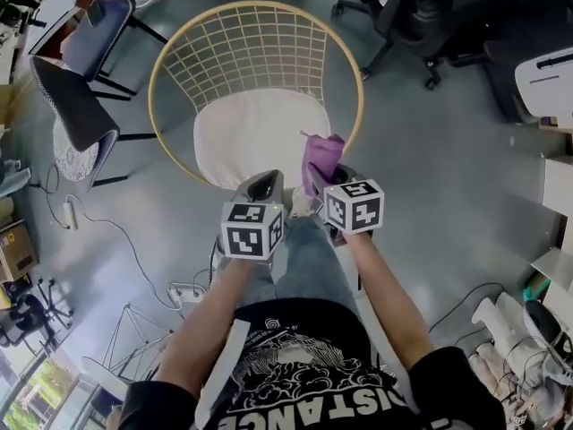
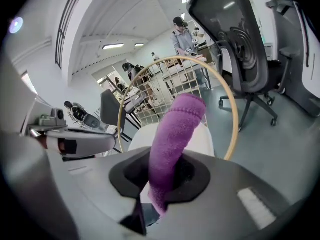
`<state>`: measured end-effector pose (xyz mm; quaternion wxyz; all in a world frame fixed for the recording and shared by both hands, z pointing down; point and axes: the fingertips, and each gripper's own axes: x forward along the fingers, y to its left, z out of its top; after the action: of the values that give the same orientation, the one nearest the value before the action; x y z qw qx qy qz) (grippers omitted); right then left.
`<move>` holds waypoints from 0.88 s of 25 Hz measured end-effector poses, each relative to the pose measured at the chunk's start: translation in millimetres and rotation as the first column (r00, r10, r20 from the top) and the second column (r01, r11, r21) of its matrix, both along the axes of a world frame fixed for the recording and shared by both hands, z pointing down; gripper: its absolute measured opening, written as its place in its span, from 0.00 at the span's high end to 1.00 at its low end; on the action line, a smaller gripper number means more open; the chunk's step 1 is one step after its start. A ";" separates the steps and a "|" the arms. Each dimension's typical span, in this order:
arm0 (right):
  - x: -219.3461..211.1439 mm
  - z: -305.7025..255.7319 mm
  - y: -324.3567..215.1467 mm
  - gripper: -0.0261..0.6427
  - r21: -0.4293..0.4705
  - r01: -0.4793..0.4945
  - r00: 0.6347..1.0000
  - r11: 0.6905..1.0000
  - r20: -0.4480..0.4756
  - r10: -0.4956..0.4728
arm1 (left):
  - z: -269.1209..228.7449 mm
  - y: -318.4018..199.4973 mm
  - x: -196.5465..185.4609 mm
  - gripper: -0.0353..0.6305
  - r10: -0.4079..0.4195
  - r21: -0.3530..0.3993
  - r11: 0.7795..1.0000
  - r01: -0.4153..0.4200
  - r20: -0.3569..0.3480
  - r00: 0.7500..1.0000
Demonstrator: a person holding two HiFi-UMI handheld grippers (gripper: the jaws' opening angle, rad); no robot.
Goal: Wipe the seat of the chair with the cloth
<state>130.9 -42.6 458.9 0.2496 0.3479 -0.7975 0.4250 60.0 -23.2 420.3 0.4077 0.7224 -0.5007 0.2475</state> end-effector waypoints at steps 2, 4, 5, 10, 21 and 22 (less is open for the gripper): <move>-7.3 -22.0 -1.2 0.87 0.035 0.004 1.000 0.999 0.010 -0.005 | -15.9 -1.0 0.2 0.95 0.008 0.025 1.000 -0.008 -0.002 1.000; -14.9 -43.0 1.8 0.87 0.061 0.006 1.000 0.998 0.019 -0.007 | -30.9 1.0 -1.3 0.95 0.019 0.049 0.999 -0.019 -0.002 1.000; -19.0 -52.9 3.3 0.87 0.073 0.005 1.000 0.997 0.023 -0.007 | -37.6 1.6 -2.9 0.95 0.023 0.059 0.998 -0.023 -0.002 1.000; -41.5 -103.4 -1.5 0.87 0.155 0.011 0.999 0.988 0.051 -0.019 | -77.2 -13.4 -11.8 0.95 0.035 0.138 0.990 -0.034 -0.004 0.999; -76.9 -176.5 -0.8 0.88 0.333 0.035 0.999 0.942 0.012 -0.041 | -136.9 -15.8 -40.2 0.95 0.037 0.265 0.963 -0.041 0.020 0.999; -79.5 -178.1 -1.2 0.88 0.337 0.032 0.999 0.941 0.015 -0.039 | -137.3 -15.0 -43.2 0.95 0.033 0.261 0.964 -0.038 0.024 0.999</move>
<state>51.4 -43.8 280.8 0.1855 0.3664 -0.8672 0.2817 16.7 -38.2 283.0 0.2993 0.7763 -0.5198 0.1937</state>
